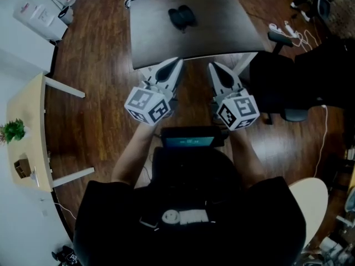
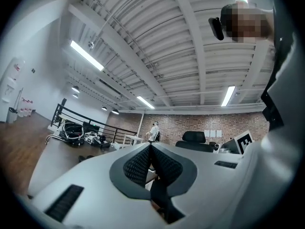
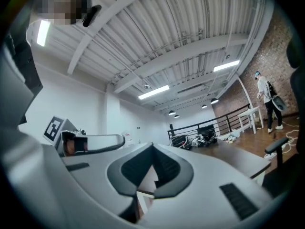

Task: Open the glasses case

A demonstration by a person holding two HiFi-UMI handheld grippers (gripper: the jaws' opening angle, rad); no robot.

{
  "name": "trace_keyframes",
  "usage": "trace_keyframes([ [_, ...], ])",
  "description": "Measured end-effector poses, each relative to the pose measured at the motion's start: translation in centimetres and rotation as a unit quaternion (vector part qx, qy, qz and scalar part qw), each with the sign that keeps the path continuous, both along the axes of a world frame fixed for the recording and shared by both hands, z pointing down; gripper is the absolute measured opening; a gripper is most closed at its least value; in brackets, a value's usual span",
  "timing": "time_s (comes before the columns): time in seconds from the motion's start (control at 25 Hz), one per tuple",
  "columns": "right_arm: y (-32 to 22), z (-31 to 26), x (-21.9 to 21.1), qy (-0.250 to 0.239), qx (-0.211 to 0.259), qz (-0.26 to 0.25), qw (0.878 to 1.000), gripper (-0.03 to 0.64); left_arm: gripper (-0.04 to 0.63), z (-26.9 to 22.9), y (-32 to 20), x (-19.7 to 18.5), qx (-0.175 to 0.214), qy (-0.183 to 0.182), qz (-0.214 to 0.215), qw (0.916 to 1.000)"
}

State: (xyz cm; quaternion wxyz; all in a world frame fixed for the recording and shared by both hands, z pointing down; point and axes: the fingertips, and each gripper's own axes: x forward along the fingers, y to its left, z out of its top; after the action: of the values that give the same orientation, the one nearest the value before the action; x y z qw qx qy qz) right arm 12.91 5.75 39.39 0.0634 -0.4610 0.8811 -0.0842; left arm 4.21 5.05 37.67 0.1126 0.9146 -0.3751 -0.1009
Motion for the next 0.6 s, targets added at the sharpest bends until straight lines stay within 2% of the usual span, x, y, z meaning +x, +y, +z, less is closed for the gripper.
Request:
trace_keyframes([
  [0.16,2.3,0.2,-0.9,0.021,-0.002,0.006,1.0,0.003,-0.002,0.7,1.8,-0.9,-0.02,-0.006,-0.005,0.9998],
  [0.36,5.4,0.7,-2.3,0.027,-0.007,0.004,1.0,0.003,-0.002,1.0,5.2,-2.3,-0.023,-0.008,0.0,0.9997],
  [0.6,10.3,1.9,-4.7,0.046,-0.019,-0.005,0.999,0.003,-0.002,1.7,10.2,-5.8,-0.029,-0.017,-0.016,0.9993],
])
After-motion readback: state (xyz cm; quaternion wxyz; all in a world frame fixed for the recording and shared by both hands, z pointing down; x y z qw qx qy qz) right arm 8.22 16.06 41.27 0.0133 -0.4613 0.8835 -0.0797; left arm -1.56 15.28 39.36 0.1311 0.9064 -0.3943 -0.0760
